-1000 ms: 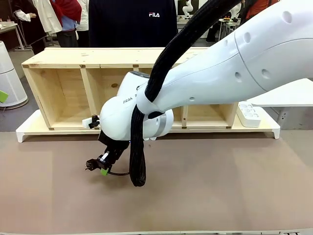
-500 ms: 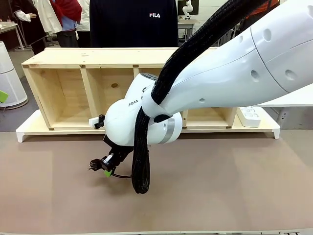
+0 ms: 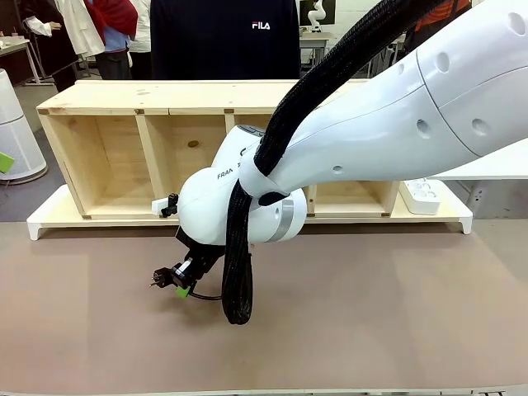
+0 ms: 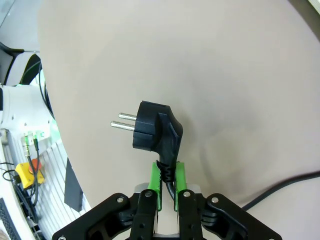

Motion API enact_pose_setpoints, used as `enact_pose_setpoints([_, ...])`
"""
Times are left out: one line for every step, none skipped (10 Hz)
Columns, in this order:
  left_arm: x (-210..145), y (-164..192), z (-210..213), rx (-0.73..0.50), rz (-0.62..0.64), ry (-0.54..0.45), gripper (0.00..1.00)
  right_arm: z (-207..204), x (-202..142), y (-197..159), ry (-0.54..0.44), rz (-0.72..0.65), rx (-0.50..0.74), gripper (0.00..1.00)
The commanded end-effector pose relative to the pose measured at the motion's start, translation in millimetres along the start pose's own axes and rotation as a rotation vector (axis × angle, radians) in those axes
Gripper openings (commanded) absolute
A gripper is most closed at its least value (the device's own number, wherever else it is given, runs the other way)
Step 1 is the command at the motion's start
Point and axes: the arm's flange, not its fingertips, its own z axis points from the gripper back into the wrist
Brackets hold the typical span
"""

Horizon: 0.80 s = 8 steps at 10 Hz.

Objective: Perform cable management.
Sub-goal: Pull the grasped Power Cable to the location of the Power Strip.

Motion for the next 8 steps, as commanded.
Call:
enact_pose_setpoints([-0.4,0.6,0.6,0.000,0.002,-0.002,1.00,0.0,0.0,0.0,0.000,0.000,0.000,0.14])
enact_pose_setpoints([-0.4,0.6,0.6,0.000,0.002,-0.002,1.00,7.4,-0.7,-4.3,-0.015,-0.038,-0.027,0.14])
enact_pose_setpoints([-0.4,0.6,0.6,0.000,0.002,-0.002,1.00,18.2,-11.2,-13.3,-0.037,-0.088,-0.042,0.14])
enact_pose_setpoints([-0.4,0.6,0.6,0.000,0.002,-0.002,1.00,31.3,-26.1,-23.7,-0.049,-0.141,-0.057,0.14])
enact_pose_setpoints([-0.4,0.6,0.6,0.000,0.002,-0.002,1.00,47.6,-43.4,-34.6,-0.062,-0.196,-0.082,0.14])
enact_pose_setpoints([-0.4,0.6,0.6,0.000,0.002,-0.002,1.00,59.2,-57.9,-40.7,-0.058,-0.234,-0.112,0.14])
enact_pose_setpoints([-0.4,0.6,0.6,0.000,0.002,-0.002,1.00,69.0,-69.6,-44.5,-0.050,-0.260,-0.154,0.14])
enact_pose_setpoints([-0.4,0.6,0.6,0.000,0.002,-0.002,1.00,78.7,-79.4,-47.9,-0.031,-0.288,-0.206,0.14])
